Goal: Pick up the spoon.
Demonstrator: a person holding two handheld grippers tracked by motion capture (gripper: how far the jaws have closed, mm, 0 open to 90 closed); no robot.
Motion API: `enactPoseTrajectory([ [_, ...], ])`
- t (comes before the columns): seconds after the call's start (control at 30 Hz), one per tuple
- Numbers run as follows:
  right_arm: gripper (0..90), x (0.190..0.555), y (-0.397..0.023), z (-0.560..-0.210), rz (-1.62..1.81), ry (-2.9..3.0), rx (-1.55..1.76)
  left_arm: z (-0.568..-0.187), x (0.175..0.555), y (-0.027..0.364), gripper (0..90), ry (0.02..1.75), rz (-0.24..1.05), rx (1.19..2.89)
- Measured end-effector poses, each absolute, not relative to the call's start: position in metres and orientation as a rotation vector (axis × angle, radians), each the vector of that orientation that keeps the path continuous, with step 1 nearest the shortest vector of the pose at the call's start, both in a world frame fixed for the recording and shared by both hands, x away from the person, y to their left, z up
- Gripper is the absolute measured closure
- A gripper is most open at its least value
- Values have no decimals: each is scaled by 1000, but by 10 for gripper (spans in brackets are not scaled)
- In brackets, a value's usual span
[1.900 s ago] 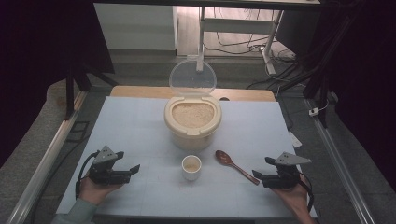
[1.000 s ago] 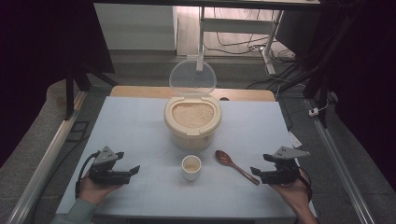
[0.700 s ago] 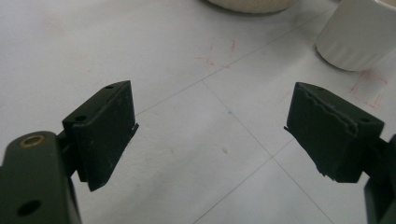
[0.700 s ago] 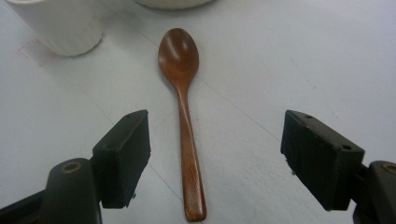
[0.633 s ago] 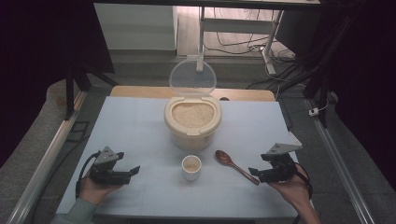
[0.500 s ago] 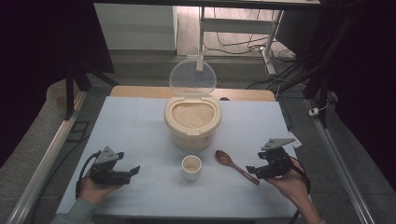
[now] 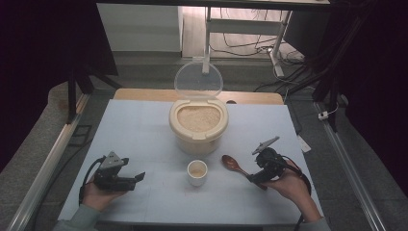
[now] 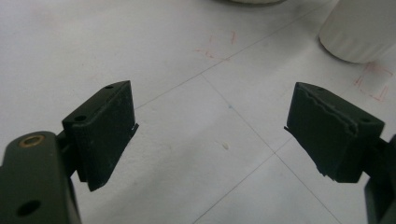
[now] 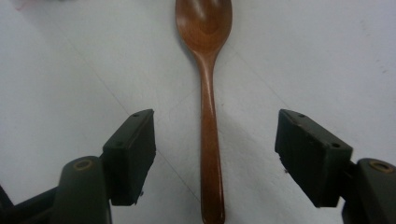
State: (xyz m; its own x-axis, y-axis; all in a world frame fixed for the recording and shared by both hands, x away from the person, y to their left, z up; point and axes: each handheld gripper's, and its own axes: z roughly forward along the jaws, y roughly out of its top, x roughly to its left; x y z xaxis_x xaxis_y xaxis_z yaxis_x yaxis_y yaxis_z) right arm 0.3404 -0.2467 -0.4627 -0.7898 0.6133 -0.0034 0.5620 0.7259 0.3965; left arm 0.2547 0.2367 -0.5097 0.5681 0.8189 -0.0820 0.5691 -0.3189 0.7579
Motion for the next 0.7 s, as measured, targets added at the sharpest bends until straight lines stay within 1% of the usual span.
enactPoseTrajectory([
  [0.03,333,341,-246,-467,552,2800,957,-510,255,237,153,1109,410,2026],
  [0.13,351,341,-247,-470,524,2808,955,-510,255,236,153,1109,410,2031],
  [0.3,418,343,-252,-477,480,2845,981,-511,255,237,153,1112,411,2034],
  [0.33,418,343,-252,-477,480,2845,981,-511,255,237,153,1113,411,2034],
  [0.63,513,344,-250,-488,392,2892,979,-512,255,238,152,1116,410,2034],
  [0.7,520,344,-250,-488,388,2894,978,-512,255,238,152,1117,408,2035],
])
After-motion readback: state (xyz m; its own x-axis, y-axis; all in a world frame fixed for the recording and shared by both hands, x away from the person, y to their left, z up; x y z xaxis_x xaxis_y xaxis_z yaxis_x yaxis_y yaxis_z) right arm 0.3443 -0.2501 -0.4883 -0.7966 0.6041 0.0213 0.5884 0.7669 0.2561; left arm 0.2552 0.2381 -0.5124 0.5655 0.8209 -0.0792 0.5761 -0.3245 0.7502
